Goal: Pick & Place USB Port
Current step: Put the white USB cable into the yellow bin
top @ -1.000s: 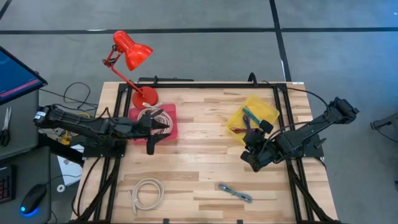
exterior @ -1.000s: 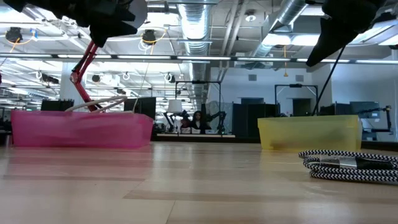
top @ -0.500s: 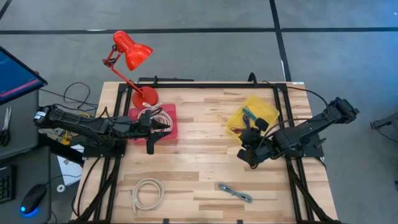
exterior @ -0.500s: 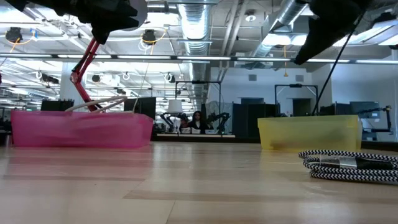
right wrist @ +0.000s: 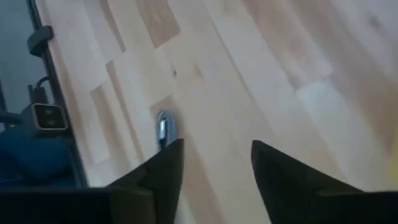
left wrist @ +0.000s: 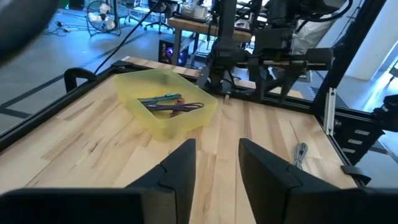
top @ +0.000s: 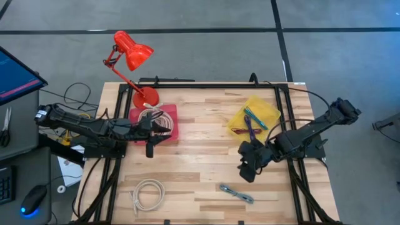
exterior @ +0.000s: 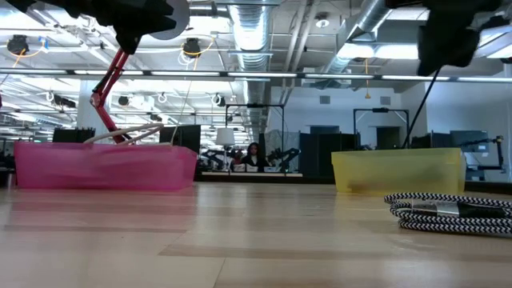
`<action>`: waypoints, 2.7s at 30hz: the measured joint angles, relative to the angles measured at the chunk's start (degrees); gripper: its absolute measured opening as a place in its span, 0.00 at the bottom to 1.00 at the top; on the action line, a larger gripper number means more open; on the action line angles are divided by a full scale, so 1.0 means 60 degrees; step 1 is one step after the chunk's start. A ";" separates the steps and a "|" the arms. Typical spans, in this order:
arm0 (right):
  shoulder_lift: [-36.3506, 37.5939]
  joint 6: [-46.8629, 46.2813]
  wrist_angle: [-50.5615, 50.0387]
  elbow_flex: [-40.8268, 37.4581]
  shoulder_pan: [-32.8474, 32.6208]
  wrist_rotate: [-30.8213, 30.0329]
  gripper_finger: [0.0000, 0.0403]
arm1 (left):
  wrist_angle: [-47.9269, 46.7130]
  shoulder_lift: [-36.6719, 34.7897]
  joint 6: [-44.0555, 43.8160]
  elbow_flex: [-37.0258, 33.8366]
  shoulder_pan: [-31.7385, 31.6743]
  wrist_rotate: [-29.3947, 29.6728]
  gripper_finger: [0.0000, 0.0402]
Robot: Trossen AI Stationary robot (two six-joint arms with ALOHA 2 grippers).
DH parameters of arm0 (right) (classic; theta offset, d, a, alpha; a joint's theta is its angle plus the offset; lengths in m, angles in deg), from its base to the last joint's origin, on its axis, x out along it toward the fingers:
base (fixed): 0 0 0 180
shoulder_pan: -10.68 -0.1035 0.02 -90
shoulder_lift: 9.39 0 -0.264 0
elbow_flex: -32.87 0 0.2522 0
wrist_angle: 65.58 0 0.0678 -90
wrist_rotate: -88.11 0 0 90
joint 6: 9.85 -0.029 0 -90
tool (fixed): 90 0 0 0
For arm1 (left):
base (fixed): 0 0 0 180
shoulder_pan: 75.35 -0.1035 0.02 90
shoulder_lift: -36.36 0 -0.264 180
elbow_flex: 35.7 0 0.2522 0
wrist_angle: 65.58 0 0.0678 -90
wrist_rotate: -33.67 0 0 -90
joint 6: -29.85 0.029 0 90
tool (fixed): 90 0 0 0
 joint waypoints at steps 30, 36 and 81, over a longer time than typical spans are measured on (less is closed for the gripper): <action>-0.4710 -0.3415 -0.0201 0.1477 -0.1756 0.2085 0.51 | -0.0159 0.0000 0.0000 -0.0004 0.0006 0.0000 0.30; -0.5492 -0.3163 -0.0226 0.1846 -0.1875 0.2478 0.49 | -0.0331 0.0003 -0.0004 -0.0006 0.0006 0.0000 0.30; -0.1487 -0.3936 -0.6394 0.1843 -0.0395 -0.2973 0.00 | -0.0404 0.0004 -0.0116 -0.0007 0.0006 0.0003 0.30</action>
